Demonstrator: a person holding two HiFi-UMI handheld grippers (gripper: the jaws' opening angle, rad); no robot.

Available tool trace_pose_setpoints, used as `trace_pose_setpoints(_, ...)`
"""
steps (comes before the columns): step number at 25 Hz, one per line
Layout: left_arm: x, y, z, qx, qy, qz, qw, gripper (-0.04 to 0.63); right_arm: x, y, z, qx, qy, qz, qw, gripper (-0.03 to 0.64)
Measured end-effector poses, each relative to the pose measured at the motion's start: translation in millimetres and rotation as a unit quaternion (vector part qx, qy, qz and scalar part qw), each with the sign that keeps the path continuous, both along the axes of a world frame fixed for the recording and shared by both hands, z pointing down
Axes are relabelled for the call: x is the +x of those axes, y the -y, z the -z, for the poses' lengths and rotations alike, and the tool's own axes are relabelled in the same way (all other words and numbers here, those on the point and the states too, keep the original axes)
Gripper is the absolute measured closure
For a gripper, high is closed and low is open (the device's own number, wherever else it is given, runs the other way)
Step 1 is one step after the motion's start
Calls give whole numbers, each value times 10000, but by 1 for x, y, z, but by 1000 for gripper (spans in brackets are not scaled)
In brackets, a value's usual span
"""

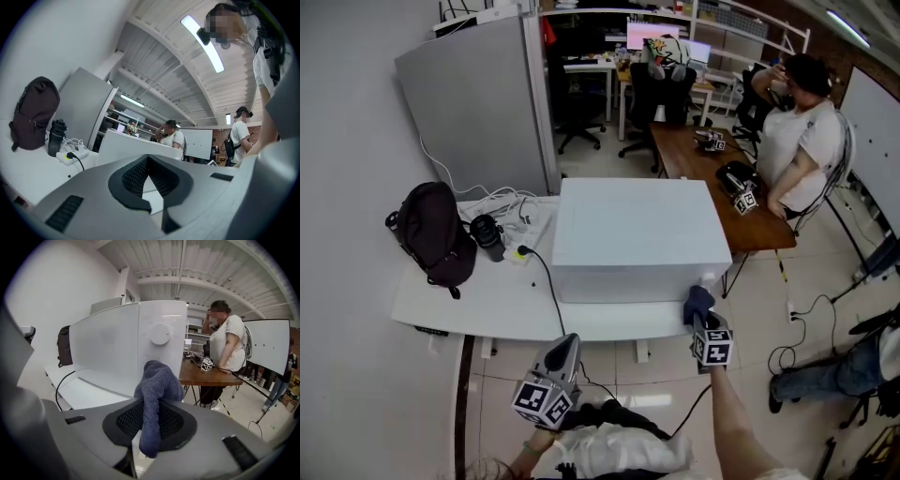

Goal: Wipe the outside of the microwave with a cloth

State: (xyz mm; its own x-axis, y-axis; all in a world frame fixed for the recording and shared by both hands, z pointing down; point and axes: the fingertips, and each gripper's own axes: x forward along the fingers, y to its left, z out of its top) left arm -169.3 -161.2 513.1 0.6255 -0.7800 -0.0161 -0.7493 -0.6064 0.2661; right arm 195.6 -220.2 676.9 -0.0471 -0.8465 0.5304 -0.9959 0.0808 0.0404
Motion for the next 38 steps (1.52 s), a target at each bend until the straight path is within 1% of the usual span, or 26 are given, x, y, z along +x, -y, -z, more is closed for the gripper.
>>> trace_pose_setpoints(7, 9, -6, 5, 17, -75, -338, 9994, 609, 6, -26, 27, 382, 138, -320, 9987, 549)
trace_pose_setpoints(12, 14, -4, -4, -85, -170, -474, 9987, 609, 28, -41, 56, 785, 153, -554, 9953, 549)
trace_pose_setpoints(15, 25, -1, -4, -105, -193, -626, 9978, 609, 39, -43, 78, 1009, 132, -659, 9926, 549)
trace_pose_setpoints(19, 47, -2, 8, -22, -309, -835, 9960, 609, 57, -37, 116, 1350, 18, -599, 9890, 549)
trace_pose_setpoints(24, 85, 5, 17, 44, -538, -1037, 9931, 609, 88, 0, 181, 1911, -210, -191, 9812, 549)
trace_pose_setpoints(26, 111, 14, 19, 98, -570, -1104, 9922, 609, 110, 29, 201, 2055, -309, -63, 9781, 549)
trace_pose_setpoints(28, 142, 26, 24, 250, -498, -1149, 9918, 609, 132, 63, 210, 2125, -294, 51, 9767, 549)
trace_pose_setpoints(30, 169, 42, 30, 436, -425, -1086, 9922, 609, 149, 98, 208, 2072, -223, 258, 9777, 549)
trace_pose_setpoints(33, 202, 68, 39, 580, -468, -786, 9941, 609, 164, 149, 194, 1843, -277, 752, 9796, 549)
trace_pose_setpoints(35, 219, 80, 42, 638, -463, -550, 9954, 609, 163, 184, 187, 1721, -300, 1160, 9778, 549)
trace_pose_setpoints(38, 235, 88, 38, 598, -386, -208, 9972, 609, 152, 231, 169, 1514, -235, 1733, 9729, 549)
